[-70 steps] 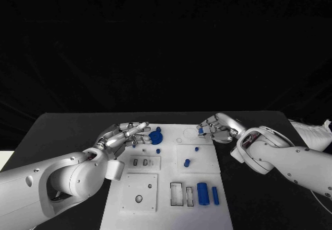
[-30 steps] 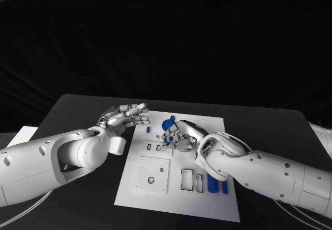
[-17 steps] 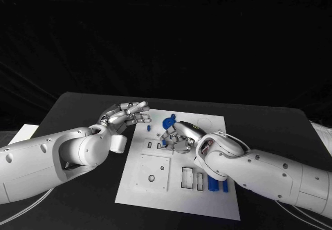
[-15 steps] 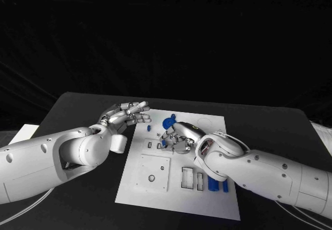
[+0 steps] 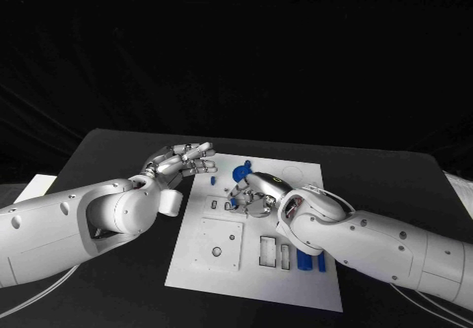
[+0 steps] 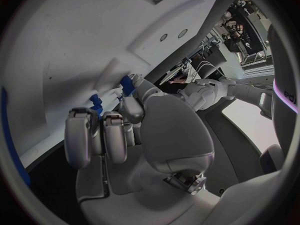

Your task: Assemble the parts on the task board

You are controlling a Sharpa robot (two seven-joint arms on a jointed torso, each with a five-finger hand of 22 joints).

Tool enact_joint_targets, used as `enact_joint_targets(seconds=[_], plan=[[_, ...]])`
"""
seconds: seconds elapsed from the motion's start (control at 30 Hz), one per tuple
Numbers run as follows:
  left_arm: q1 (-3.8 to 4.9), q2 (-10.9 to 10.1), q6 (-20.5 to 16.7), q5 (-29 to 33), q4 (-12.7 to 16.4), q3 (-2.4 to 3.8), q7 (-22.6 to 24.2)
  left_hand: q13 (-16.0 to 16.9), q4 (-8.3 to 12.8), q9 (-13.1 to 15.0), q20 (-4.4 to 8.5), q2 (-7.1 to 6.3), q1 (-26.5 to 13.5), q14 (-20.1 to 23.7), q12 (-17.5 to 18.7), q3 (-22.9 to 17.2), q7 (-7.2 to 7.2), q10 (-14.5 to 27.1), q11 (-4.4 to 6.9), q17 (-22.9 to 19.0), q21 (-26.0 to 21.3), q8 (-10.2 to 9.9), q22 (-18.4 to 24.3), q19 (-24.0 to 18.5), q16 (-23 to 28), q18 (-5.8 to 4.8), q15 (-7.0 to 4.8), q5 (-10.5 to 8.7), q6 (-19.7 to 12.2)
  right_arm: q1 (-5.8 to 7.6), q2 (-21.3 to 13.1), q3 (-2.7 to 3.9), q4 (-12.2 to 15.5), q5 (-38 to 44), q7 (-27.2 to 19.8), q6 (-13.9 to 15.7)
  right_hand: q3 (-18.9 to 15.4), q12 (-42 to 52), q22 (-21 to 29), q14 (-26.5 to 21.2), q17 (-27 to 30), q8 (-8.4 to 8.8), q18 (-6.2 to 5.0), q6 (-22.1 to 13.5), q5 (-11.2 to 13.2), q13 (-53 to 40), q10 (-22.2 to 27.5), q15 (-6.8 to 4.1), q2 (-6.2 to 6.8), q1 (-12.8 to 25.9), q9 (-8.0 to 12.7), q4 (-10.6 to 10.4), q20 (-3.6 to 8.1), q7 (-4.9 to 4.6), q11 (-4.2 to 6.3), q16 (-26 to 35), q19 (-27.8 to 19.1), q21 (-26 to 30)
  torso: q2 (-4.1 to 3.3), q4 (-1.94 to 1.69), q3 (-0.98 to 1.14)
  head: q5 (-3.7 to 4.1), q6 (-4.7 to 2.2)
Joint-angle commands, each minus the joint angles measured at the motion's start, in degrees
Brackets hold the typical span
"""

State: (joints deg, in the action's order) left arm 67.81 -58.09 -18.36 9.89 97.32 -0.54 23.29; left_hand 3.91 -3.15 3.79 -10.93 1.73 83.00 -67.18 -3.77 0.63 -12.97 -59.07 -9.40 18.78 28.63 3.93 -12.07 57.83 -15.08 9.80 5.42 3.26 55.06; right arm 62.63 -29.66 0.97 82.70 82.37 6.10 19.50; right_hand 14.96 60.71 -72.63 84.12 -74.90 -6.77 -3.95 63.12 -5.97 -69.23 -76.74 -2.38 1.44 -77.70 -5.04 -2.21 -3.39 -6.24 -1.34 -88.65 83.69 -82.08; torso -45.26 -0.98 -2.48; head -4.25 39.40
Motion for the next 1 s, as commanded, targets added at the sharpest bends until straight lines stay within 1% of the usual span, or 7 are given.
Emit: enact_joint_targets(seconds=[0.03,0.1,0.3,0.43,0.6,0.87,1.0], plan=[[0.06,0.1,1.3,0.2,0.1,0.03,0.6,0.0,0.3,0.0,-0.10,-0.09,0.6,0.4,0.0,0.0,0.01,0.1,0.00,0.1,0.2,-0.1,-0.1,-0.3,0.3,0.54,-0.09,0.14,-0.2,-0.18,0.1,-0.16,-0.5,1.7,0.8,-1.8,0.3,-1.4,0.1,5.4,-13.0,0.21,0.47,0.2,0.0,0.9,0.8,-0.39,-0.24,0.2,0.0,0.1,0.22,0.03,0.04,-0.1,-0.2,0.3,0.03,0.04,-0.03,0.06,0.07],[0.06,0.1,1.3,0.2,0.1,0.03,0.6,0.0,0.3,0.0,-0.10,-0.09,0.6,0.4,0.0,0.0,0.01,0.1,0.00,0.1,0.2,-0.1,-0.1,-0.3,0.3,0.54,-0.09,0.14,-0.2,-0.18,0.1,-0.17,-0.6,2.1,0.9,-2.1,0.5,-3.4,0.2,5.4,-13.0,0.37,0.46,0.0,0.1,2.4,1.7,-0.36,-0.09,0.4,0.0,0.1,0.20,-0.04,-0.01,-0.1,-0.3,0.4,0.01,0.05,0.00,0.06,0.07],[0.06,0.1,1.3,0.2,0.0,0.03,0.5,0.0,0.3,0.0,-0.10,-0.08,0.6,0.4,-0.1,-0.1,0.00,0.0,0.01,0.1,0.3,-0.1,-0.1,-0.4,0.3,0.54,-0.09,0.15,-0.2,-0.18,0.0,-0.18,-0.7,3.2,1.7,-3.3,1.2,-15.2,0.6,5.3,-12.9,1.51,0.39,-1.5,1.0,10.9,6.3,0.00,0.74,1.4,0.4,-0.1,-0.08,-0.65,-0.48,0.0,-0.5,0.7,0.02,0.09,0.00,0.09,0.03],[0.06,0.1,1.3,0.2,0.0,0.03,0.5,0.0,0.3,0.0,-0.10,-0.08,0.6,0.4,-0.1,-0.1,0.00,0.0,0.01,0.1,0.3,-0.1,-0.1,-0.4,0.3,0.54,-0.09,0.15,-0.2,-0.18,0.0,-0.19,-0.7,3.8,2.1,-4.0,1.6,-20.5,0.8,5.4,-13.0,2.01,0.36,-2.0,1.3,15.0,7.8,0.21,1.38,1.7,0.6,-0.1,-0.29,-0.94,-0.70,0.0,-0.6,0.8,0.00,0.08,0.01,0.05,0.10],[0.06,0.1,1.2,0.2,0.0,0.03,0.6,0.0,0.3,0.0,-0.10,-0.08,0.6,0.4,-0.1,-0.1,0.00,0.0,0.01,0.1,0.3,-0.1,-0.1,-0.4,0.3,0.54,-0.09,0.15,-0.2,-0.18,-0.1,-0.21,-0.5,4.3,2.4,-4.8,2.4,-26.7,0.9,5.3,-12.9,2.32,0.33,-2.2,1.6,20.1,9.0,0.28,2.15,2.0,0.6,-0.1,-0.44,-1.00,-0.83,0.1,-0.7,0.9,0.01,0.06,0.01,0.07,0.14],[0.06,0.2,1.2,0.2,0.0,0.03,0.6,0.0,0.3,0.0,-0.10,-0.08,0.6,0.4,-0.1,-0.1,0.00,0.0,0.01,0.1,0.3,-0.1,-0.1,-0.4,0.3,0.54,-0.09,0.15,-0.2,-0.18,-0.1,-0.25,-0.2,5.0,2.9,-5.0,2.4,-27.4,0.8,5.3,-12.8,2.40,0.34,-2.2,1.9,20.9,8.7,0.32,2.70,2.2,0.6,-0.1,-0.44,-1.07,-0.80,0.1,-0.6,0.9,-0.02,0.06,-0.01,0.16,0.19],[0.06,0.2,1.3,0.2,0.0,0.03,0.5,0.0,0.3,0.0,-0.10,-0.08,0.6,0.4,-0.1,-0.1,0.00,0.0,0.01,0.1,0.3,-0.1,-0.1,-0.4,0.3,0.54,-0.09,0.15,-0.2,-0.18,-0.1,-0.26,-0.2,5.5,3.2,-4.3,1.8,-27.5,0.9,5.3,-12.8,2.55,0.33,-2.3,2.9,21.3,8.1,0.38,3.57,3.3,0.7,-0.6,-0.48,-1.12,-0.86,0.2,-0.6,0.9,0.01,0.04,-0.02,0.20,0.19]])
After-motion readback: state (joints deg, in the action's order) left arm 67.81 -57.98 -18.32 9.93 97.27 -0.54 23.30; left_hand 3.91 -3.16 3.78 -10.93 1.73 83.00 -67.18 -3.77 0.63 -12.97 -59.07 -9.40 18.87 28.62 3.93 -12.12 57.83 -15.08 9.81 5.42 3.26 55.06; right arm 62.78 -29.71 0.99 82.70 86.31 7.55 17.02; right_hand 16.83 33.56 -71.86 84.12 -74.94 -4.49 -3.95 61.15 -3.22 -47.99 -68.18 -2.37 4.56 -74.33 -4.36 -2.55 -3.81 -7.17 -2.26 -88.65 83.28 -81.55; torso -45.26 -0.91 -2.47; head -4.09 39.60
